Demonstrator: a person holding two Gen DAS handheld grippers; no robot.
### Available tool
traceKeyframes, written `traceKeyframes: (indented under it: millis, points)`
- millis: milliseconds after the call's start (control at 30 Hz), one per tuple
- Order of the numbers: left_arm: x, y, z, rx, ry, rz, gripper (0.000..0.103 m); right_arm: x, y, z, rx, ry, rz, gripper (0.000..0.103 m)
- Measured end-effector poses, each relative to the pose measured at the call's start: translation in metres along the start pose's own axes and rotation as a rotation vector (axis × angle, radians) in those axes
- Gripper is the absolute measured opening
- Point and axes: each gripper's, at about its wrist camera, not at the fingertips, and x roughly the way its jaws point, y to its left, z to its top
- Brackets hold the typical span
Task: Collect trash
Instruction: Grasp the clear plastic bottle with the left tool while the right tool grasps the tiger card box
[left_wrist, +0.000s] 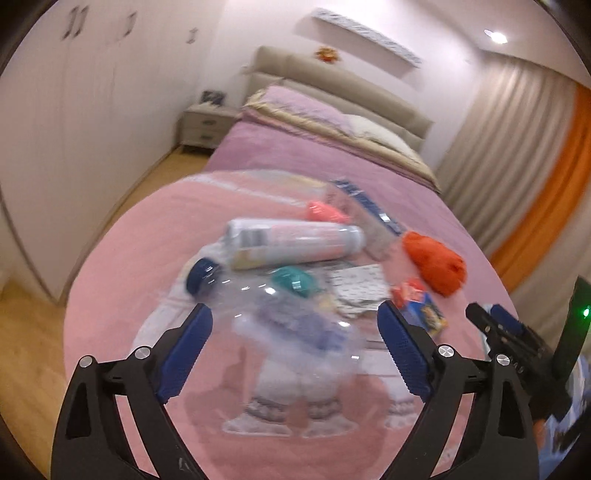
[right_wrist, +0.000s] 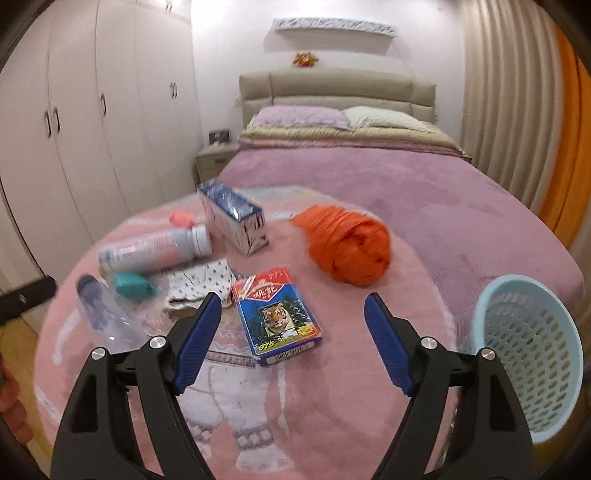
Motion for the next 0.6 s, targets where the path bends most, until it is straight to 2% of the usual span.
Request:
traceKeyframes:
  millis: [200,267,433,600]
  points:
    - [0.027,0.016,-0.004,-0.1,0.089,0.047,0.088,0.045,-0.001,0.003,0.014,0.115,0.039,0.076]
    - [0.036,0.016,-0.003,-0.127,0.104,0.056,0.088,0.055,0.0,0.001,0.005,0.136,0.028,0.076]
    - [0.054,0.014,0.002,-0.185,0.115,0.188,0.088,0.071,0.003,-0.005,-0.009,0.186,0.02,0.076]
    - [0.073,0.009,0.005,-0.18,0.147,0.243,0.088,0.078,0.009,-0.007,-0.042,0.207,0.011,0.076]
